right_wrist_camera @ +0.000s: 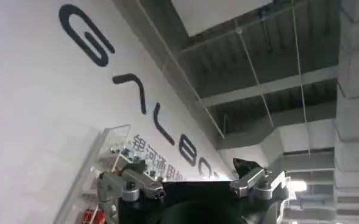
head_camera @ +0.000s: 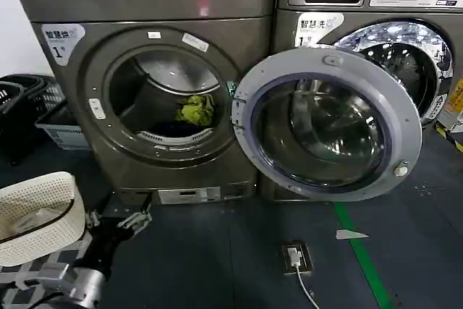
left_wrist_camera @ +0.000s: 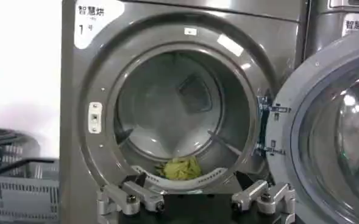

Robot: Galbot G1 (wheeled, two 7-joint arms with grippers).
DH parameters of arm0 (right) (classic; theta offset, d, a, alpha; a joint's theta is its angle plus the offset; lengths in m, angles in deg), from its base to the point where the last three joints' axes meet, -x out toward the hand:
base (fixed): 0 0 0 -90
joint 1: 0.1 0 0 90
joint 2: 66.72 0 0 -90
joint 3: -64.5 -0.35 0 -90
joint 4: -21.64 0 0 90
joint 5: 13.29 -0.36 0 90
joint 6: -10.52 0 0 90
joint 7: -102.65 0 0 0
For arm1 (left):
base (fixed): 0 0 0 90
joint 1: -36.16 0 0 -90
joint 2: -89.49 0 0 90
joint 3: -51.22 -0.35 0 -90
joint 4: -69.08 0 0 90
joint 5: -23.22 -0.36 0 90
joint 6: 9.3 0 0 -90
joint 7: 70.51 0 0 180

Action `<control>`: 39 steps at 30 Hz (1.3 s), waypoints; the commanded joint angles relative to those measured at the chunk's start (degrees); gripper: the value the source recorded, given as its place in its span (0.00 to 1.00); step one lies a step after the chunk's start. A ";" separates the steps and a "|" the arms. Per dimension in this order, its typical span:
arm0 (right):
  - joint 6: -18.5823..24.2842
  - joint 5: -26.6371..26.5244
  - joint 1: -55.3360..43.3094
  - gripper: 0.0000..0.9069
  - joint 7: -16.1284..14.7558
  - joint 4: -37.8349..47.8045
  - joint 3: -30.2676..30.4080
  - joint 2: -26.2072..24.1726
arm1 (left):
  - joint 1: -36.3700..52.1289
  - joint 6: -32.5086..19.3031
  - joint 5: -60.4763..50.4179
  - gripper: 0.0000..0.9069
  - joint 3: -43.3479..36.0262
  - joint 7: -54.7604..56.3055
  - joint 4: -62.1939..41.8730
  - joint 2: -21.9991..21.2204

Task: Grasp the clothes from the dryer.

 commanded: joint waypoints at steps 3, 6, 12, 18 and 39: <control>0.54 -0.85 0.40 1.00 -0.35 -0.04 -0.60 0.12 | 0.59 -0.36 0.43 1.00 0.10 -0.13 -0.21 -0.04; 0.55 -0.84 0.18 1.00 -0.34 -0.25 -0.31 0.08 | 0.59 -0.40 0.40 1.00 0.33 -0.10 -0.40 0.03; 0.71 -0.82 -0.16 1.00 -0.36 -0.62 0.48 0.16 | 0.75 -0.38 0.56 1.00 0.82 -0.10 -0.56 0.52; 0.77 -0.82 -0.28 1.00 -0.51 -0.65 0.68 0.12 | 0.56 -0.41 0.37 1.00 0.65 -0.08 -0.57 0.32; 0.89 -0.70 -0.87 1.00 -0.51 -1.00 1.34 0.59 | 1.18 -0.91 -0.03 1.00 1.62 1.24 -1.57 0.41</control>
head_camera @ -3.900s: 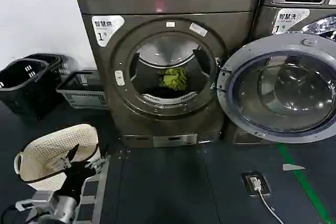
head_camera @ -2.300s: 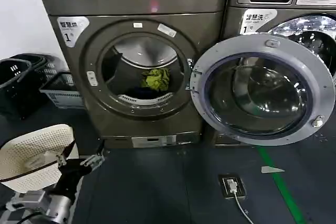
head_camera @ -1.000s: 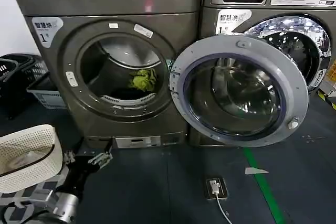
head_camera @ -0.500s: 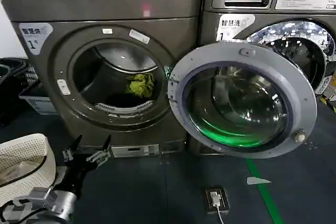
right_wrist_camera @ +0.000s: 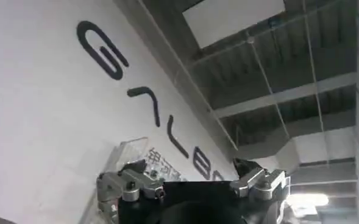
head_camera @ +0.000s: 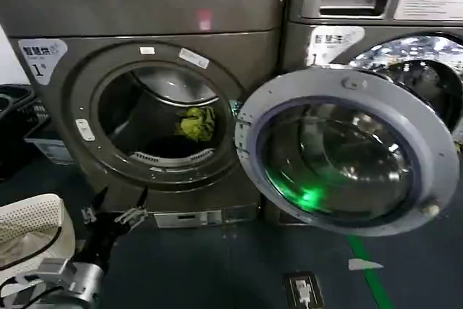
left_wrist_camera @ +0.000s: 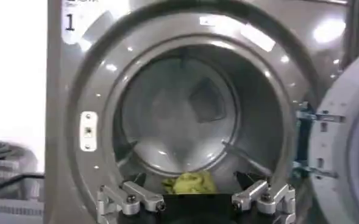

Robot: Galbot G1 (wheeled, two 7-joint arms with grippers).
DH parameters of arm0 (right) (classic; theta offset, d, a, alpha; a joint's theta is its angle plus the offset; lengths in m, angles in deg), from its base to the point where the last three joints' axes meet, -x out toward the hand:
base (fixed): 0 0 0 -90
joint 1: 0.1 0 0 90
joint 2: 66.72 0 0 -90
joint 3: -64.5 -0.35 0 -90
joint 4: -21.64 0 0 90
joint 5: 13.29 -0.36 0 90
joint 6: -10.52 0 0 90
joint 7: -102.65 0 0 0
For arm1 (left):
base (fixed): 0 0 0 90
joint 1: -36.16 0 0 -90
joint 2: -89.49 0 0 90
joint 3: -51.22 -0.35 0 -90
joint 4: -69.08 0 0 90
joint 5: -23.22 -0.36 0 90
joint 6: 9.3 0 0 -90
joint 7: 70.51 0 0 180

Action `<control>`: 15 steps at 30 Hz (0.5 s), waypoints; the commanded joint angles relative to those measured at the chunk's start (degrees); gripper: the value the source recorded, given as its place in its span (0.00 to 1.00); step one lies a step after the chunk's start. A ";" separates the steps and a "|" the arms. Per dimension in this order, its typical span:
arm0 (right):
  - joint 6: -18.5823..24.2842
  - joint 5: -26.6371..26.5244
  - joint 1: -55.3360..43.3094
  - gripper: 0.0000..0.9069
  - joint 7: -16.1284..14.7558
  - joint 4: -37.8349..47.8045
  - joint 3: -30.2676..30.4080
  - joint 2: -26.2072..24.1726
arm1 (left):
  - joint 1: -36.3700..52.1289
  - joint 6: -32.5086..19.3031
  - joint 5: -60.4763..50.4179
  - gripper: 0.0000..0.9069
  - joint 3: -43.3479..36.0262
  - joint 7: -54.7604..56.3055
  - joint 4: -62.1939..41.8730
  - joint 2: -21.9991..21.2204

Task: Grasp the clothes from the dryer.

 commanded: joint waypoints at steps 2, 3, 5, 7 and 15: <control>0.05 0.02 -0.02 1.00 -0.07 0.00 0.01 0.05 | 0.03 -0.10 -0.03 1.00 0.00 0.08 -0.11 0.04; 0.07 0.02 -0.02 1.00 -0.10 -0.02 0.01 0.09 | 0.00 -0.11 -0.03 1.00 -0.01 0.00 -0.09 0.02; 0.12 0.00 0.00 1.00 -0.10 -0.04 -0.04 0.16 | -0.03 -0.16 -0.06 1.00 -0.03 -0.07 -0.09 -0.01; 0.15 0.00 0.07 1.00 -0.05 -0.04 -0.11 0.20 | -0.03 -0.20 -0.03 1.00 -0.04 -0.12 -0.03 0.01; 0.20 0.02 0.53 1.00 0.66 -0.19 -0.63 0.64 | 1.81 -1.81 1.95 1.00 -0.33 0.25 -1.12 1.20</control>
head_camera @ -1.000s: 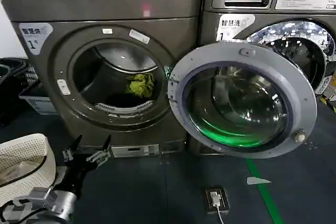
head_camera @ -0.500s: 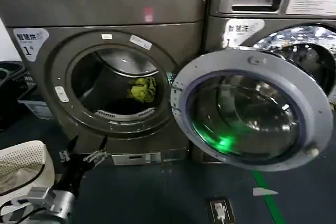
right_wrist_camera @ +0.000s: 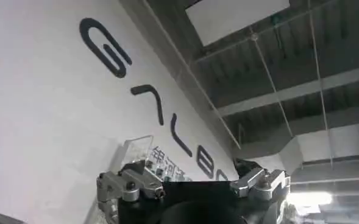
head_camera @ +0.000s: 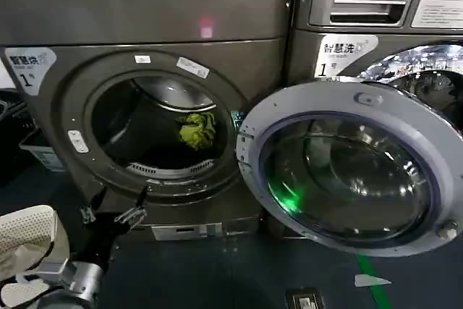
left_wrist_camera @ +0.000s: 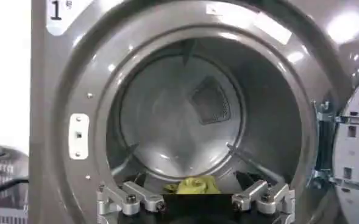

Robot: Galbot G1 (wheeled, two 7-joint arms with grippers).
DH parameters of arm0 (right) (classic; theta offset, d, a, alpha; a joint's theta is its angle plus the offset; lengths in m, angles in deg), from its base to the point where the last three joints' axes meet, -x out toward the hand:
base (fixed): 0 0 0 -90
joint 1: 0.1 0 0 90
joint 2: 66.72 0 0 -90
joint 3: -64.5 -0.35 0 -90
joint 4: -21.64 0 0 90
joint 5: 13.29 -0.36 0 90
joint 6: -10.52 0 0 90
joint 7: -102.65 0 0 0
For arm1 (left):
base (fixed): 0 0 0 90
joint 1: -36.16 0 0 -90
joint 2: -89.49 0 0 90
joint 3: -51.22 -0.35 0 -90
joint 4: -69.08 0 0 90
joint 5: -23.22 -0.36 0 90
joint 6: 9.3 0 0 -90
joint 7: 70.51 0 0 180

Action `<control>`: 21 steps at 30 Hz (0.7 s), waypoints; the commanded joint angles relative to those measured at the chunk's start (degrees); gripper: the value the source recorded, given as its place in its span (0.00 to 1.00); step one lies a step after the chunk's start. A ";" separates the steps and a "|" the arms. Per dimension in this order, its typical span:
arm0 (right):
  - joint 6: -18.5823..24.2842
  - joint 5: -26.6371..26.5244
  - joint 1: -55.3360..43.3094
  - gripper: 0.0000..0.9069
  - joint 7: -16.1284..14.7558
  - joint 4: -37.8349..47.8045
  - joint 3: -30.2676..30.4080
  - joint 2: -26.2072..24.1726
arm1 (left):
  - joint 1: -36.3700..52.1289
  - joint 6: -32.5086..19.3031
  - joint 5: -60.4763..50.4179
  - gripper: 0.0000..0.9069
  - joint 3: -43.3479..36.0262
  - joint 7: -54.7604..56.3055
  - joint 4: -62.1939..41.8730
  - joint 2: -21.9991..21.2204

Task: Grasp the clothes from the dryer.

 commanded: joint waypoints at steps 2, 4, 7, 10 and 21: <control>0.01 0.02 0.13 1.00 0.35 -0.36 0.05 0.44 | 3.50 -1.36 2.38 1.00 -0.72 0.90 -2.48 1.89; 0.04 0.01 0.41 1.00 0.51 -0.73 -0.02 0.66 | 7.11 -2.09 2.36 1.00 -1.77 1.54 -6.04 3.57; 0.08 -0.02 1.20 1.00 0.82 -0.78 -1.10 0.54 | 14.24 -3.02 4.02 1.00 -3.67 2.65 -11.46 5.76; 0.03 0.16 1.89 1.00 2.36 -0.67 -1.99 0.33 | 20.37 -3.34 4.72 1.00 -5.73 3.58 -17.59 6.55; 0.87 0.09 2.47 1.00 2.04 -1.27 -3.20 0.63 | 40.97 -4.13 3.80 1.00 -12.64 5.97 -41.08 5.59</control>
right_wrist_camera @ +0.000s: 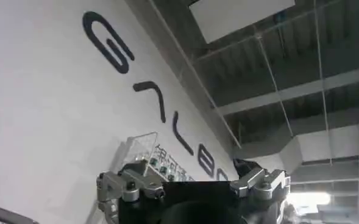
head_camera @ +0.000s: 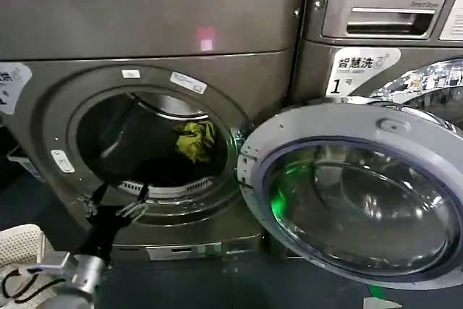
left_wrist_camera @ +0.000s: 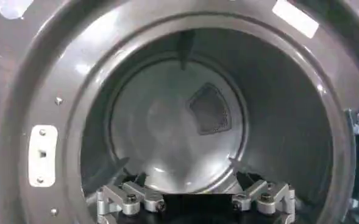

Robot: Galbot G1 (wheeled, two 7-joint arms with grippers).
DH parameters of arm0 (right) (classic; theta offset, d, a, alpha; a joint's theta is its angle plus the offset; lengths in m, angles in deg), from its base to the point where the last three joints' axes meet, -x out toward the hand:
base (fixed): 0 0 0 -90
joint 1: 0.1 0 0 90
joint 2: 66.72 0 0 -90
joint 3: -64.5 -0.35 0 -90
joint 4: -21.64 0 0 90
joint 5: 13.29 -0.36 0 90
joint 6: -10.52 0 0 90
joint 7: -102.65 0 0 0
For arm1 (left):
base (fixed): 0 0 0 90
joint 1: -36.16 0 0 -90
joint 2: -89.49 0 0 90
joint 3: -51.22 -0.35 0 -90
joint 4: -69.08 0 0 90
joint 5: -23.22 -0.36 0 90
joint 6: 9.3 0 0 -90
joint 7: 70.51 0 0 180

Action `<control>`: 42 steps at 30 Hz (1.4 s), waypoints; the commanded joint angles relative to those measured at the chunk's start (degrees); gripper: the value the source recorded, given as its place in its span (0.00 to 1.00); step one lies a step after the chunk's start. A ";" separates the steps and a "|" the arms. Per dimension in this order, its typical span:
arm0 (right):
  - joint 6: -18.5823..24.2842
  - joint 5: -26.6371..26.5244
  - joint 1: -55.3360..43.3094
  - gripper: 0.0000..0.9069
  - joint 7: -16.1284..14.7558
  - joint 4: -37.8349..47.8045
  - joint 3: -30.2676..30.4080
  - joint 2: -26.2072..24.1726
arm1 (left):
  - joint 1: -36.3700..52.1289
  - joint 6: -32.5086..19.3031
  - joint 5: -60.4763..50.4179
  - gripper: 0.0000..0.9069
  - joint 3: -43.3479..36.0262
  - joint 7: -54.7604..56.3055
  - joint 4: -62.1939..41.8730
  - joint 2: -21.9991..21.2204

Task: Grasp the clothes from the dryer.

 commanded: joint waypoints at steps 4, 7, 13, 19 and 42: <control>0.27 -0.17 0.39 1.00 0.10 -0.24 -1.05 0.14 | 20.67 -1.24 -0.47 1.00 -6.65 1.40 -25.88 -0.33; 0.45 -0.24 0.58 1.00 -0.04 0.13 -1.62 0.02 | 24.44 -2.46 -0.93 1.00 -7.98 1.75 -31.73 -0.58; 0.52 -0.40 0.31 1.00 -0.14 0.18 -1.51 0.10 | 31.90 -5.08 -1.17 1.00 -9.31 1.83 -42.60 -1.59; 0.54 -0.60 0.33 1.00 -0.21 0.63 -1.76 -0.15 | 38.02 -9.13 -2.46 1.00 -10.99 0.60 -51.29 -1.62; 0.78 -0.35 -1.59 1.00 -0.74 1.41 0.55 -1.36 | 59.93 -7.41 -9.19 1.00 -30.67 -31.10 -82.55 1.39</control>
